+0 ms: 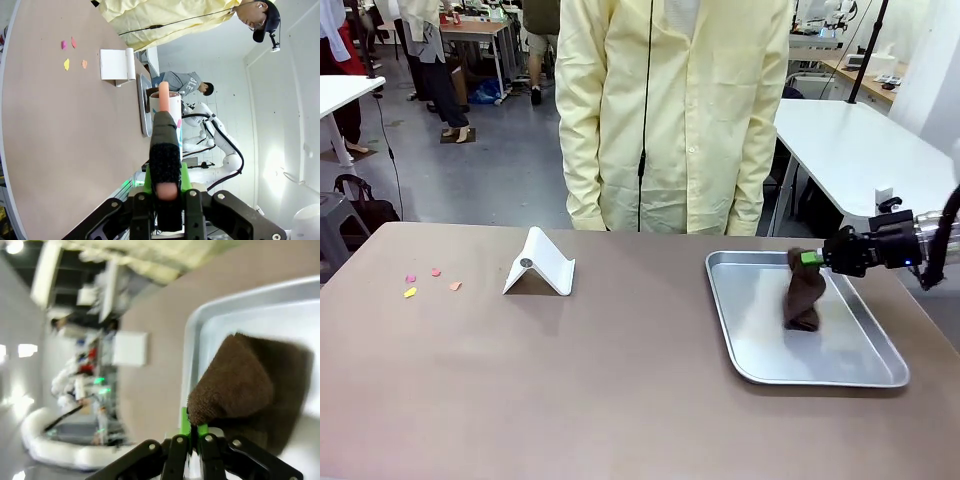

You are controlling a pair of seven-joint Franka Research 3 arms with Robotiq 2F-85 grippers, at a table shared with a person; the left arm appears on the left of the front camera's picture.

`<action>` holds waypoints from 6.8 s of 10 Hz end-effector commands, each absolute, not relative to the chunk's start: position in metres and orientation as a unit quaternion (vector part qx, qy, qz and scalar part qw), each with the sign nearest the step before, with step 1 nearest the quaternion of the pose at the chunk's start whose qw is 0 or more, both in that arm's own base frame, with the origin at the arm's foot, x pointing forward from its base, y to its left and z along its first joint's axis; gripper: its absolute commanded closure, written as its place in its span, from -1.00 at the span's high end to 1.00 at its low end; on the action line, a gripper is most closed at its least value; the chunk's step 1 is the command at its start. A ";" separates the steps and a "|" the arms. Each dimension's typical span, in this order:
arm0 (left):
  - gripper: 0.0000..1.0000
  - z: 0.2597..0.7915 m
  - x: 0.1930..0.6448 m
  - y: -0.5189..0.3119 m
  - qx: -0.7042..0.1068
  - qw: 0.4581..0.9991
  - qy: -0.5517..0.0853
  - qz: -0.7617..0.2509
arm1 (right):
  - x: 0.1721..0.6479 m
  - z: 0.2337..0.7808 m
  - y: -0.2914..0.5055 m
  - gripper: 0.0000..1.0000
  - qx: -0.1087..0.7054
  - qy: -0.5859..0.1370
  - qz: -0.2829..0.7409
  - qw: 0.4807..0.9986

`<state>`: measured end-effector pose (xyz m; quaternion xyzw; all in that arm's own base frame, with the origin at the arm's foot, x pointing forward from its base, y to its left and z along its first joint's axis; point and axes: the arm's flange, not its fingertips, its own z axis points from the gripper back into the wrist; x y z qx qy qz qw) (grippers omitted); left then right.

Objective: Clean the surface of the table.
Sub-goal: If a person points to the right, clean the right side of the table with your right hand, and if they point to the left, clean the left side with your left hand, then clean the area not pointed to by the person.

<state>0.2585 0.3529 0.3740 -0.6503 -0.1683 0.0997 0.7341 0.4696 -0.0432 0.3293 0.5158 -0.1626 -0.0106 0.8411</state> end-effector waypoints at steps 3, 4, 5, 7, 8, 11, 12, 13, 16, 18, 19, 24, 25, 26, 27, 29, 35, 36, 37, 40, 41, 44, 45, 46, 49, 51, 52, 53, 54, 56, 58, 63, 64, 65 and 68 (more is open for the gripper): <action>-1.00 0.377 0.255 0.349 -0.650 0.734 -0.168 0.101 | 0.449 0.337 -0.088 -0.89 0.704 -0.029 0.011 0.710; -1.00 0.377 0.255 0.349 -0.650 0.734 -0.168 0.101 | 0.432 0.349 -0.103 -0.89 0.742 -0.004 0.058 0.668; -1.00 0.377 0.255 0.349 -0.650 0.734 -0.168 0.101 | 0.413 0.361 -0.116 -0.89 0.742 -0.009 0.070 0.667; -1.00 0.377 0.255 0.349 -0.650 0.734 -0.168 0.101 | 0.368 0.390 -0.135 -0.89 0.733 -0.052 -0.038 0.677; -1.00 0.377 0.255 0.349 -0.650 0.734 -0.168 0.101 | 0.343 0.401 -0.148 -0.89 0.725 -0.087 -0.079 0.679; -1.00 0.377 0.255 0.349 -0.650 0.734 -0.168 0.101 | 0.306 0.405 -0.173 -0.89 0.697 -0.162 -0.154 0.682; -1.00 0.377 0.255 0.349 -0.650 0.734 -0.168 0.101 | 0.323 0.396 -0.182 -0.89 0.723 -0.108 -0.085 0.677; -1.00 0.377 0.255 0.349 -0.650 0.734 -0.168 0.101 | 0.323 0.396 -0.182 -0.89 0.723 -0.108 -0.085 0.677; -1.00 0.377 0.255 0.349 -0.650 0.734 -0.168 0.101 | 0.323 0.396 -0.182 -0.89 0.723 -0.108 -0.085 0.677; -1.00 0.377 0.255 0.349 -0.650 0.734 -0.168 0.101 | 0.323 0.396 -0.182 -0.89 0.723 -0.108 -0.085 0.677; -1.00 0.377 0.255 0.349 -0.650 0.734 -0.168 0.101 | 0.323 0.396 -0.182 -0.89 0.723 -0.108 -0.085 0.677; -1.00 0.377 0.255 0.349 -0.650 0.734 -0.168 0.101 | 0.323 0.396 -0.182 -0.89 0.723 -0.108 -0.085 0.677; -1.00 0.377 0.255 0.349 -0.650 0.734 -0.168 0.101 | 0.323 0.396 -0.182 -0.89 0.723 -0.108 -0.085 0.677; -1.00 0.377 0.255 0.349 -0.650 0.734 -0.168 0.101 | 0.323 0.396 -0.182 -0.89 0.723 -0.108 -0.085 0.677; -1.00 0.377 0.255 0.349 -0.650 0.734 -0.168 0.101 | 0.323 0.396 -0.182 -0.89 0.723 -0.108 -0.085 0.677; -1.00 0.377 0.255 0.349 -0.650 0.734 -0.168 0.101 | 0.323 0.396 -0.182 -0.89 0.723 -0.108 -0.085 0.677; -0.56 0.379 0.280 0.319 -0.595 0.776 -0.172 0.121 | 0.323 0.396 -0.182 -0.89 0.723 -0.108 -0.085 0.677; -0.56 0.380 0.295 0.304 -0.573 0.789 -0.173 0.136 | 0.323 0.396 -0.182 -0.89 0.723 -0.108 -0.085 0.677; -0.56 0.379 0.308 0.295 -0.560 0.794 -0.177 0.157 | 0.323 0.396 -0.182 -0.89 0.723 -0.108 -0.085 0.677; -0.56 0.368 0.347 0.280 -0.523 0.799 -0.179 0.239 | 0.323 0.396 -0.182 -0.89 0.723 -0.108 -0.085 0.677; -0.56 0.363 0.354 0.275 -0.511 0.804 -0.169 0.255 | 0.323 0.396 -0.182 -0.89 0.723 -0.108 -0.085 0.677; -0.56 0.342 0.370 0.264 -0.459 0.830 -0.168 0.268 | 0.323 0.396 -0.182 -0.89 0.723 -0.108 -0.085 0.677; -0.56 0.336 0.375 0.259 -0.448 0.837 -0.165 0.267 | 0.323 0.396 -0.182 -0.89 0.723 -0.108 -0.085 0.677; -0.56 0.330 0.380 0.257 -0.411 0.845 -0.196 0.281 | 0.323 0.396 -0.182 -0.89 0.723 -0.108 -0.085 0.677; -0.56 0.314 0.389 0.250 -0.394 0.858 -0.175 0.278 | 0.323 0.396 -0.182 -0.89 0.723 -0.108 -0.085 0.677; -0.56 0.306 0.397 0.251 -0.403 0.858 -0.151 0.281 | 0.323 0.396 -0.182 -0.89 0.723 -0.108 -0.085 0.677; -0.56 0.304 0.401 0.252 -0.405 0.857 -0.144 0.284 | 0.323 0.396 -0.182 -0.89 0.723 -0.108 -0.085 0.677; -0.56 0.303 0.407 0.252 -0.407 0.857 -0.138 0.283 | 0.323 0.396 -0.182 -0.89 0.723 -0.108 -0.085 0.677; -0.56 0.303 0.414 0.249 -0.409 0.858 -0.133 0.280 | 0.323 0.396 -0.182 -0.89 0.723 -0.108 -0.085 0.677; -0.56 0.305 0.436 0.235 -0.409 0.863 -0.119 0.271 | 0.323 0.396 -0.182 -0.89 0.723 -0.108 -0.085 0.677; -0.56 0.306 0.456 0.211 -0.407 0.871 -0.106 0.254 | 0.323 0.396 -0.182 -0.89 0.723 -0.108 -0.085 0.677; -0.56 0.298 0.486 0.162 -0.398 0.887 -0.071 0.224 | 0.323 0.396 -0.182 -0.89 0.723 -0.108 -0.085 0.677; -0.56 0.300 0.490 0.159 -0.407 0.882 -0.074 0.226 | 0.323 0.396 -0.182 -0.89 0.723 -0.108 -0.085 0.677; -0.56 0.304 0.490 0.157 -0.426 0.874 -0.083 0.218 | 0.323 0.396 -0.182 -0.89 0.723 -0.108 -0.085 0.677; -0.56 0.353 0.438 0.163 -0.573 0.800 -0.138 0.109 | 0.323 0.396 -0.182 -0.89 0.723 -0.108 -0.085 0.677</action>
